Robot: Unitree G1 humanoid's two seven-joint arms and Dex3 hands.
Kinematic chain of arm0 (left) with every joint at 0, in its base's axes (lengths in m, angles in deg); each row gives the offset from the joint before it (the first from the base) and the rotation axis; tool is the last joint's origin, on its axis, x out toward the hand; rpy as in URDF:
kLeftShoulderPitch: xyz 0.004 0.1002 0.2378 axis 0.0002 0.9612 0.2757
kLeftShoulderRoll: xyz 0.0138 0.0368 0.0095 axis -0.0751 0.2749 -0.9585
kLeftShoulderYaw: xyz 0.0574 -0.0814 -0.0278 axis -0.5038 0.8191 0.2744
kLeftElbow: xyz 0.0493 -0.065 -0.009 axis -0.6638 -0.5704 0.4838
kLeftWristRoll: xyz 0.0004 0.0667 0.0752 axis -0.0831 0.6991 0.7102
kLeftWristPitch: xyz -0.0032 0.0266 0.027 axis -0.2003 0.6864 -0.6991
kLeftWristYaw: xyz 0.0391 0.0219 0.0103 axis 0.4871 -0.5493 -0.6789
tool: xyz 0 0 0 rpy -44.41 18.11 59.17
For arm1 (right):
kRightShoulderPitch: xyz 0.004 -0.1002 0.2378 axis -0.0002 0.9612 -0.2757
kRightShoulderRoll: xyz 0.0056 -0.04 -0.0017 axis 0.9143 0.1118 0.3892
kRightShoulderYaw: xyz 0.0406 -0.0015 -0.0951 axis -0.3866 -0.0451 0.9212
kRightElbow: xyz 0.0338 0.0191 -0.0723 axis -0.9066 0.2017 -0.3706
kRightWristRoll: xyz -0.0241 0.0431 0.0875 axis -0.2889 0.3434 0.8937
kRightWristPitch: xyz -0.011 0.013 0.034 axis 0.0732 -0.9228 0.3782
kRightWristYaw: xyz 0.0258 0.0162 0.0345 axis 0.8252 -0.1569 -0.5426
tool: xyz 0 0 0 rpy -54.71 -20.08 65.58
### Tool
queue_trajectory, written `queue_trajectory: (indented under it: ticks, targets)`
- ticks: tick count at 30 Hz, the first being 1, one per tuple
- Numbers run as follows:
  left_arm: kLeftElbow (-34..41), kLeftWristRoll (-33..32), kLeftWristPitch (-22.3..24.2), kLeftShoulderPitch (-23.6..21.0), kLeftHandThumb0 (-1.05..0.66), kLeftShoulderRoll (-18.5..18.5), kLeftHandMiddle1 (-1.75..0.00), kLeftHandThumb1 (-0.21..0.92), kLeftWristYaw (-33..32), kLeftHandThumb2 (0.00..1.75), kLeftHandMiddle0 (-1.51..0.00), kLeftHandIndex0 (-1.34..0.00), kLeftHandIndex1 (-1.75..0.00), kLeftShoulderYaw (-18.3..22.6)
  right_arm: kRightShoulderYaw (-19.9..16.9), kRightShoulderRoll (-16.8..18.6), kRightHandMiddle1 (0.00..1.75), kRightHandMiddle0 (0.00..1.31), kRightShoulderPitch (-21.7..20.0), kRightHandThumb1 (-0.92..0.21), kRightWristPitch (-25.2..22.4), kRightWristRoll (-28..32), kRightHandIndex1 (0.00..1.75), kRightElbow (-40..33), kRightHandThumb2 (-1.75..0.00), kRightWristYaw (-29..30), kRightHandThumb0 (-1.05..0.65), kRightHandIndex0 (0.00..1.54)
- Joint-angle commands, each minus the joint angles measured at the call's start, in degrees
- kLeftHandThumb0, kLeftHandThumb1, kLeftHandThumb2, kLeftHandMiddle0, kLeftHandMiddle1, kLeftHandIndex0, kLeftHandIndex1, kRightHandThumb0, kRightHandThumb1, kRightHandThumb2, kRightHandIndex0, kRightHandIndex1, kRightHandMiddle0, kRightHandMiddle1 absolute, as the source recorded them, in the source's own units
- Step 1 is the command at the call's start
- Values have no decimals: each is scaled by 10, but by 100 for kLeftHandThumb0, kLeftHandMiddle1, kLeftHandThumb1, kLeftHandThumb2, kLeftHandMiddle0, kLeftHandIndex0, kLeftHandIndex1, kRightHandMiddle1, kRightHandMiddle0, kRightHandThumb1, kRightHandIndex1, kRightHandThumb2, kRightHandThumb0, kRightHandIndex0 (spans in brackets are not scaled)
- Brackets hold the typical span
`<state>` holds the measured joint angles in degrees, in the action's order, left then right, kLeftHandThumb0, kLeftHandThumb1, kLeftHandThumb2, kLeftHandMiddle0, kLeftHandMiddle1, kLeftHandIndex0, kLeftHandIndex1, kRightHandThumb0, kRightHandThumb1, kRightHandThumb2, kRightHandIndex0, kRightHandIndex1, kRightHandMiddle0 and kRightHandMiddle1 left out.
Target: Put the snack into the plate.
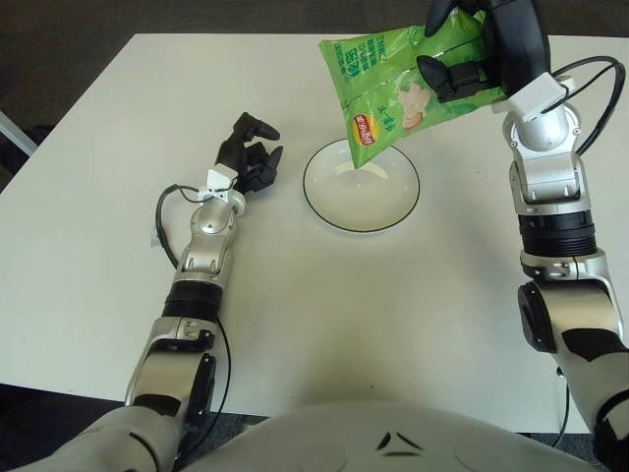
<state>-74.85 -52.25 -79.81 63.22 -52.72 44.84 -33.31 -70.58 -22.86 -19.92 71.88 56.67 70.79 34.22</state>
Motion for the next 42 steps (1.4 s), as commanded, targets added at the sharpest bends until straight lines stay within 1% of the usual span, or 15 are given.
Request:
queue_trajectory:
  ticks: [1,5,10,15,21,25,30,31,32,34,36,37,39,42]
  targets:
    - [-37,14,14,35,-37,8,-167,82,-5,56,-78,-37,-163,-7,-1,4,175,53,4,-50,11,4,175,-13,-108,-9,41,47]
    - [-40,15,14,33,-37,9,-167,82,-7,56,-78,-37,-163,-8,7,11,175,53,17,-50,25,14,175,-14,-108,-22,41,47]
    - [-41,17,15,32,-37,10,-167,82,-9,55,-78,-37,-163,-10,14,21,175,53,34,-49,37,2,175,-17,-108,-21,41,47]
    - [-41,21,15,31,-37,10,-166,82,-13,55,-79,-37,-163,-13,24,21,175,54,52,-49,31,-6,175,-24,-109,-34,41,47]
    - [-39,27,13,33,-37,14,-163,82,-16,54,-81,-37,-162,-14,32,18,175,55,71,-49,-7,4,175,-43,-109,-67,41,47]
    - [-38,29,13,33,-37,15,-162,83,-18,54,-81,-37,-162,-16,35,20,175,55,81,-49,-53,19,175,-60,-109,-98,41,47]
    - [-37,30,12,34,-37,15,-161,83,-20,53,-82,-37,-162,-18,38,16,175,54,91,-51,-124,46,175,-87,-107,-146,41,46]
    - [-36,30,12,34,-37,15,-161,83,-20,53,-82,-37,-162,-18,38,13,170,53,92,-49,-137,51,175,-93,-107,-156,33,47]
    - [-36,31,12,35,-37,15,-161,83,-21,53,-82,-37,-162,-19,40,8,162,52,93,-46,-153,57,175,-100,-109,-170,21,49]
    - [-34,33,12,35,-37,14,-160,83,-22,53,-82,-37,-162,-20,41,-1,150,50,95,-50,-179,68,171,-111,-100,-195,8,50]
    - [-33,36,12,35,-37,13,-160,83,-24,53,-82,-37,-162,-21,42,-7,140,50,97,-55,-198,80,167,-118,-89,-217,4,51]
    - [-33,37,11,35,-37,13,-160,83,-25,53,-82,-37,-162,-21,42,-9,137,50,97,-58,-206,84,165,-120,-84,-226,3,51]
    - [-34,39,11,35,-37,12,-159,83,-27,53,-82,-37,-162,-23,42,-13,127,51,98,-67,-220,94,158,-124,-65,-243,1,53]
    - [-33,41,10,35,-37,12,-159,83,-29,52,-82,-37,-162,-24,44,-22,121,52,99,-73,-238,102,153,-129,-53,-266,0,55]
